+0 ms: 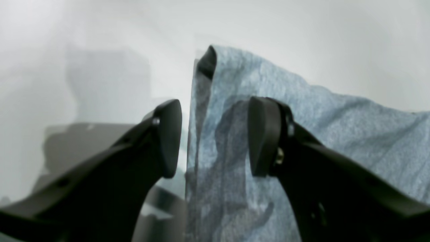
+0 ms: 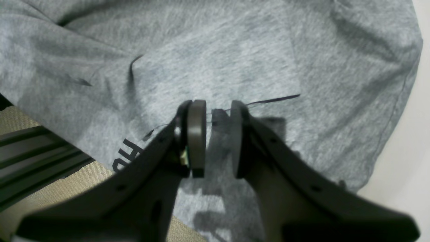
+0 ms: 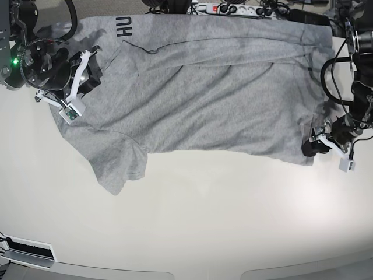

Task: Layout the t-shirt on the table in an organized manner, then fold the t-shirt properly
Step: 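Move the left gripper to the hem corner beside the right gripper's side, then grasp the hem with both grippers and fold it over toward the shoulder edge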

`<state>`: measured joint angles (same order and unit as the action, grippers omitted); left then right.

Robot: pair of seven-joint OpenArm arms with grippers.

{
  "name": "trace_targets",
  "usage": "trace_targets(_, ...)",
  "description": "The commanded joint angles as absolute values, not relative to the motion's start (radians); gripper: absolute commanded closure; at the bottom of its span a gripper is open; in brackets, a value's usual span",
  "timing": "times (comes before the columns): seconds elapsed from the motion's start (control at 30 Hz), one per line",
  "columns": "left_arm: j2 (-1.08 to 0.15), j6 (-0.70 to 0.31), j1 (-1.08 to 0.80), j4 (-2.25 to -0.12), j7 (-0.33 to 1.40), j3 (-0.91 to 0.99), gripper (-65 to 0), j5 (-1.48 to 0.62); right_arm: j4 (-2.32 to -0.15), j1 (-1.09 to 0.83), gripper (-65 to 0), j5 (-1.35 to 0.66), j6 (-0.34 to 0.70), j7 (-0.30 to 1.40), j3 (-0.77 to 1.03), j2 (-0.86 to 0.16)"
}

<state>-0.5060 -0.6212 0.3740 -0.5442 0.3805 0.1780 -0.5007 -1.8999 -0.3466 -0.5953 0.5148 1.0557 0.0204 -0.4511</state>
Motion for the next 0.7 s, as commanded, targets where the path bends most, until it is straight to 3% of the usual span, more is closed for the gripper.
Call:
trace_targets(0.0,-0.525,-0.570,0.388,-0.554,0.371,0.182,-32.9,-0.466,-1.916,-0.338,-15.5,-0.603,0.513,1.040,0.027,-0.463)
trace_targets(0.1,-0.523,-0.480,0.388,-0.554,0.336,0.182,-32.9,-0.416,-1.916,-0.338,-15.4,-0.603,0.513,1.041,0.027,-0.463)
trace_targets(0.3,-0.501,-0.472,0.387,-0.553,0.345,0.182,-32.9,-0.414,-1.916,-0.335,-15.4,-0.607,0.512,1.040,0.027,-0.463)
trace_targets(0.57,-0.482,-0.668,0.355,-0.553,0.445,0.177,-32.2,-0.499,-1.916,-0.330,-15.4,-0.607,0.512,1.019,0.027,-0.463)
trace_targets(0.67,-0.488,-0.688,0.360,-0.554,0.473,0.168,-20.5,-0.530,-1.916,-0.329,-15.5,-0.600,0.511,0.974,0.027,-0.463)
